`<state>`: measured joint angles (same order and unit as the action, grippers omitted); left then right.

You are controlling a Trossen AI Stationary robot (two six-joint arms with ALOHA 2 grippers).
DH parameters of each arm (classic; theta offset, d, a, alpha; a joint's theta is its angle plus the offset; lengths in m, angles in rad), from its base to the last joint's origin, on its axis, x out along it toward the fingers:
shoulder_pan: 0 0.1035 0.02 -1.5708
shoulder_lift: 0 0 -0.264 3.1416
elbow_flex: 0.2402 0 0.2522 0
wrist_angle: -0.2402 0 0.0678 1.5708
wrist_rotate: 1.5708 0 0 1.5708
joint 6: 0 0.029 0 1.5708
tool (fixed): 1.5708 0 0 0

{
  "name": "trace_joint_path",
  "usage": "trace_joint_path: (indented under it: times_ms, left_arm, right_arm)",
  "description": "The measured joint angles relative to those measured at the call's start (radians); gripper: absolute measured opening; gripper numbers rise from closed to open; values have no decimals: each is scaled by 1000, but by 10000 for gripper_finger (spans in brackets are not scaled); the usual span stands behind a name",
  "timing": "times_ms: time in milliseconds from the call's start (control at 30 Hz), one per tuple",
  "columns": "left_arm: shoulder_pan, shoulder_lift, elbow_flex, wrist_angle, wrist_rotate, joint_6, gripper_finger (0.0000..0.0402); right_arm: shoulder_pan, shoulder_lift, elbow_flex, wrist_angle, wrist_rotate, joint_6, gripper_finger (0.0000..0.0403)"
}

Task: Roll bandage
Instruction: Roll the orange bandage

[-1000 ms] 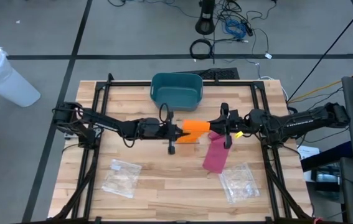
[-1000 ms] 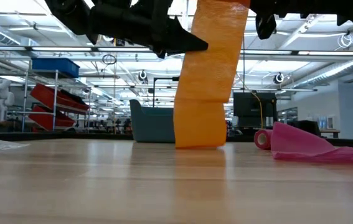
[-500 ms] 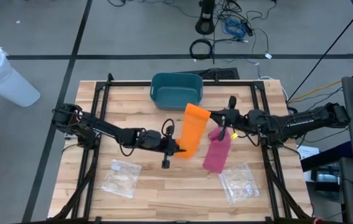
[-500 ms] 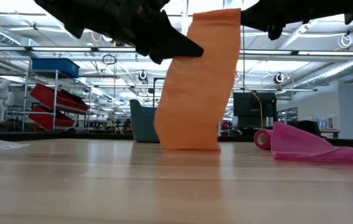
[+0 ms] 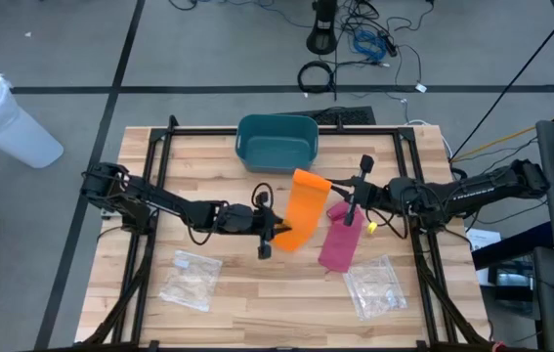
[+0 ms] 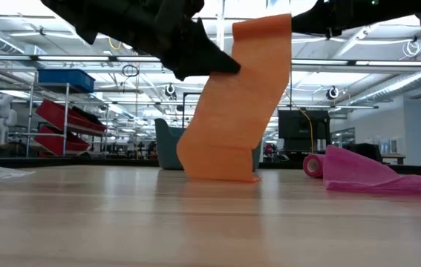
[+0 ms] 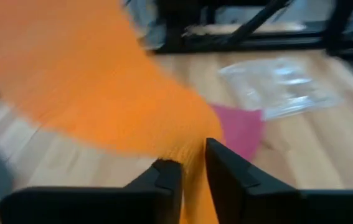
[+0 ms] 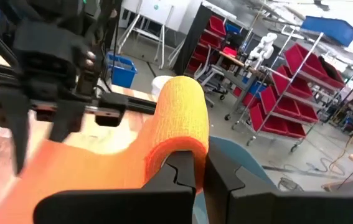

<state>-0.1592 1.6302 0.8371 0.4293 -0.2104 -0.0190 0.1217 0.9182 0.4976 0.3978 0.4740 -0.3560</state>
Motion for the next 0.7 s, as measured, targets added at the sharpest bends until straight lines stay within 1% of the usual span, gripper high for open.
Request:
trace_joint_path:
  times_ms: [100, 200, 267, 400, 467, 567, 633, 700]
  left_arm:
    - [6, -4, -1, -59, -33, -26, 109]
    - [6, -26, -1, -103, -30, -24, 127]
    - [10, -55, -1, -136, -31, -20, 132]
    - [10, -134, -1, -148, -34, 19, 134]
    - [12, -165, -1, -130, -34, 57, 134]
    - [26, -177, -1, -64, -19, 116, 134]
    - [35, -175, -1, -7, 39, 152, 135]
    - [43, -167, -1, 67, 112, 168, 135]
  right_arm:
    - [19, -23, 0, -27, 3, -32, 0]
    - [34, -49, 0, -69, 2, -47, 0]
    - [38, -68, 0, -98, 2, -24, 0]
    - [38, -107, 0, -180, -13, 23, 0]
    - [38, -122, 0, -204, -62, 28, 0]
    - [39, -139, 0, -195, -195, 55, 0]
    - [39, -148, 0, -174, -306, 91, 0]
    - [40, -151, 0, -157, -380, 115, 0]
